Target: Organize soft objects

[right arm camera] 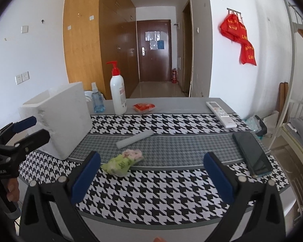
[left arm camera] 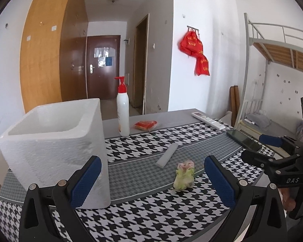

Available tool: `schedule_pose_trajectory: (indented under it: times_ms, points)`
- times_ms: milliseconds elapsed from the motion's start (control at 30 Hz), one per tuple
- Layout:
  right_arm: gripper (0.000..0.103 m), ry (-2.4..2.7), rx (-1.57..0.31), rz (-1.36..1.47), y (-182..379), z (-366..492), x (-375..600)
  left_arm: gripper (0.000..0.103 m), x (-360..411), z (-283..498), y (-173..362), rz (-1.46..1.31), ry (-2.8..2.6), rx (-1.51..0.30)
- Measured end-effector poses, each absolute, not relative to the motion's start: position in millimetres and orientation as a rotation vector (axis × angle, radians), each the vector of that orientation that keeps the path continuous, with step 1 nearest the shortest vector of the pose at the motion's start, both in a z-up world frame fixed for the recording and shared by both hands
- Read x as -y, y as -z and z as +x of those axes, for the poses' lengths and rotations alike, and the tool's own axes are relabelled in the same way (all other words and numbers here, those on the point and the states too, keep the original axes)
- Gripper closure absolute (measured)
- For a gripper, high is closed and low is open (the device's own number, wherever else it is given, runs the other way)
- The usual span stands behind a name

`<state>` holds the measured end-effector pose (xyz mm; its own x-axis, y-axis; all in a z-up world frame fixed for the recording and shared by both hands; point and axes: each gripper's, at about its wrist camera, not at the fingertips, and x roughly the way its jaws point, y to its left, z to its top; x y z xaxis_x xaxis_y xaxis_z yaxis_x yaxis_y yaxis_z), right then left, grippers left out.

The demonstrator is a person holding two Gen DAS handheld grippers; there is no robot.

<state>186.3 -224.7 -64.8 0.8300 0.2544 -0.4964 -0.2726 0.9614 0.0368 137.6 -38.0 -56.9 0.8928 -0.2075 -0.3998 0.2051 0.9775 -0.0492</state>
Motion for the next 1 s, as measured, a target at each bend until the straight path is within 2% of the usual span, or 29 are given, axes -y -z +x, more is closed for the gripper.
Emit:
schedule_pose_trajectory:
  times_ms: [1000]
  points:
    - [0.0,-0.265,-0.609,0.002,88.1,232.9,251.3,0.001,89.4,181.8,109.9,0.046,0.296,-0.586]
